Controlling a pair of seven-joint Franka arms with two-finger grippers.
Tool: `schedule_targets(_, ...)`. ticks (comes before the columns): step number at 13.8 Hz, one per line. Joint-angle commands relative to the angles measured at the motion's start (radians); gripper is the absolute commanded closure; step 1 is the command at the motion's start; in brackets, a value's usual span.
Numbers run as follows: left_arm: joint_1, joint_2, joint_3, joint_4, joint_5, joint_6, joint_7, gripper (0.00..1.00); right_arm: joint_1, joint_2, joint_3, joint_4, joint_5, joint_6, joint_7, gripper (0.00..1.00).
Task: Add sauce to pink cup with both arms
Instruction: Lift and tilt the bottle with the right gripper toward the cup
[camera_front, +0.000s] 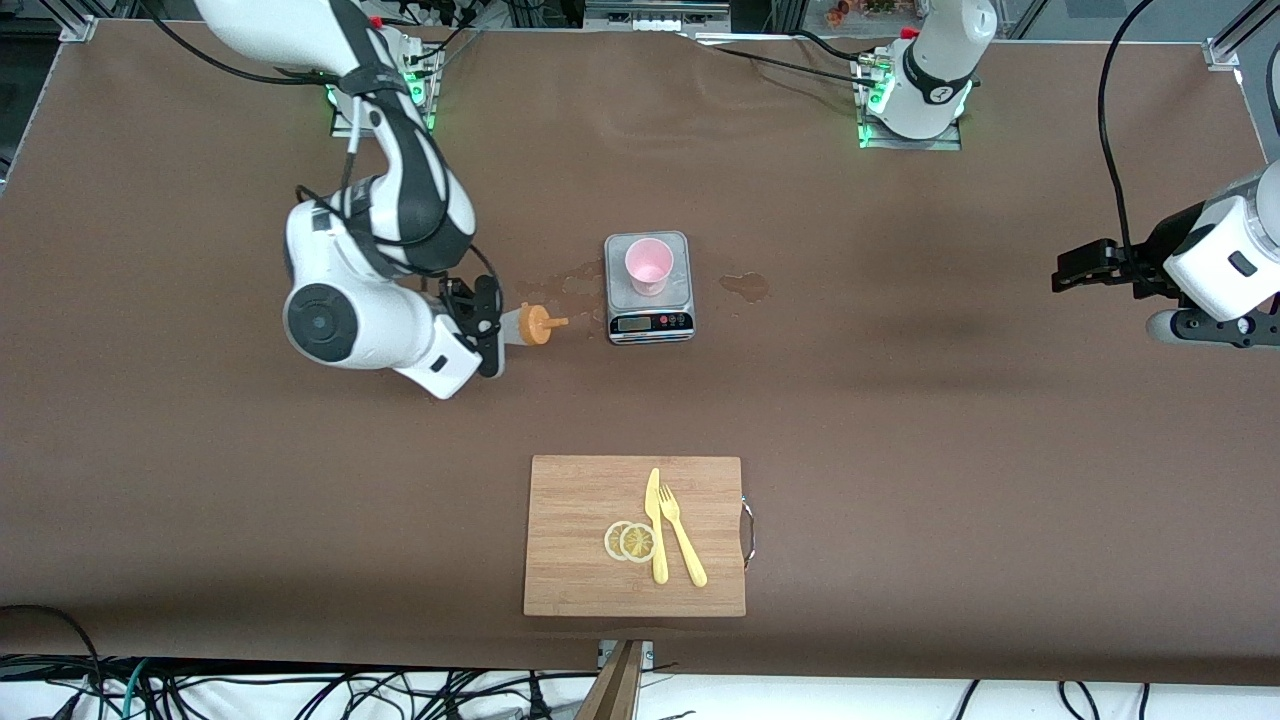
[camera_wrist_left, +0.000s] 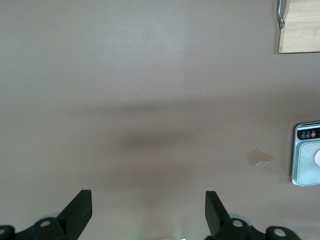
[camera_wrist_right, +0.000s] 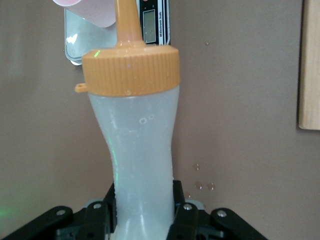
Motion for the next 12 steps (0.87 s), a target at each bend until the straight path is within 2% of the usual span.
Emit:
schedule_targets(1,-0.003,0.002,0.002,0.012,0.003,-0.012,0.01,0.0,0.056,-0.025,0.009,-0.027,-0.047,0.022,0.091,0.91)
schedule_targets(4,-0.003,0.002,0.002,0.012,0.003,-0.012,0.012,0.0,0.101,-0.022,0.015,-0.027,-0.099,0.022,0.169,0.91)
schedule_targets(8,-0.003,0.002,0.002,0.012,0.003,-0.012,0.012,0.0,0.118,-0.024,0.071,-0.026,-0.166,0.021,0.266,0.91)
schedule_targets(12,-0.003,0.002,0.002,0.012,0.002,-0.012,0.012,0.0,0.157,-0.024,0.074,-0.03,-0.229,0.001,0.301,0.91)
